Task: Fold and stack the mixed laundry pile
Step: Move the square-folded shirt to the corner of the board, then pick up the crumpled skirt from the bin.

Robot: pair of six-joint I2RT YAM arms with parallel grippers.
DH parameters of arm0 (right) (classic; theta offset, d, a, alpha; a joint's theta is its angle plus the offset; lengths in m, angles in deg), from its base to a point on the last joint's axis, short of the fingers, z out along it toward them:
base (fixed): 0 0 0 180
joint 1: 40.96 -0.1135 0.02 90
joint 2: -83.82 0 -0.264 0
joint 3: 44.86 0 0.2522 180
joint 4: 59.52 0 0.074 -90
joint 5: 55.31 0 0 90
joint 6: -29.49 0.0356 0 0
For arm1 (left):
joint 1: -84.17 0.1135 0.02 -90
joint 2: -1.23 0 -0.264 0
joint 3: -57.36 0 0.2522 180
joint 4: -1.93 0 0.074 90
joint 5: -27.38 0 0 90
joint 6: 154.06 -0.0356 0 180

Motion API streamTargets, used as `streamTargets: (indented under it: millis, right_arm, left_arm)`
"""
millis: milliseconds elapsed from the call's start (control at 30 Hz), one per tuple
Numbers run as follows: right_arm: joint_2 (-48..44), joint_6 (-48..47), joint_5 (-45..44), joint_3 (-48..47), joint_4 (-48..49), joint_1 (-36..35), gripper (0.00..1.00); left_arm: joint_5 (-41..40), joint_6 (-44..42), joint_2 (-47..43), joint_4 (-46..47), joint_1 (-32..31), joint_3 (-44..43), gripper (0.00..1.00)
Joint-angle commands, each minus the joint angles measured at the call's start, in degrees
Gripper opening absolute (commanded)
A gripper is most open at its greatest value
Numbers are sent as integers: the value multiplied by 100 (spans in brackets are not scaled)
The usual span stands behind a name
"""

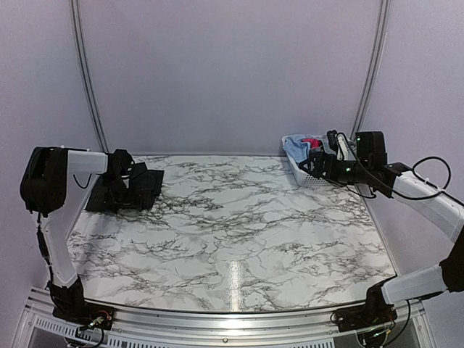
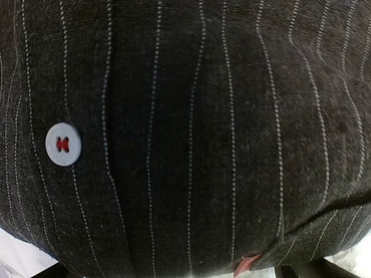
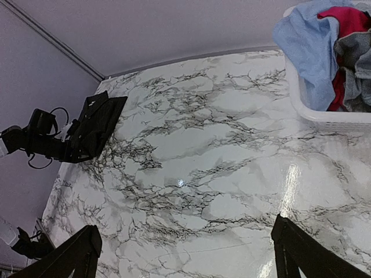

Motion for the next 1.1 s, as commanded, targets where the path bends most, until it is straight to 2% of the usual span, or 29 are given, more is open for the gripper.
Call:
streamTargets:
  millis: [0,233,367,467,700,867,1067]
  right_arm:
    - [-24,125,-126,-67,49,60,98]
    - [49,282,-139,-73,122,62,99]
    - [133,330,-91,-105,158,62,99]
    - [195,324,-8,-140,164,62,98]
    - [308,-232,85,-484,-254,63,99]
    - [364,-863,186,-939,-777,62,98]
    - [330,-1352,203,-1275,-1257,62,98]
  left_arm:
    - [-155,-394,808,354,280,-627,99]
    - [-162,-1277,1649,-33,403,-1872,99]
    - [-251,-1708,1898,-175,418,-2305,99]
    - [-93,-1700,1805,-177,414,-2379,99]
    - [-247,-1494,520,-166,30,-1927,99]
    - [-442,-932,-789,-188,-442,-1810,99]
    - [-160,-322,-2046,-382,-1058,-1887,99]
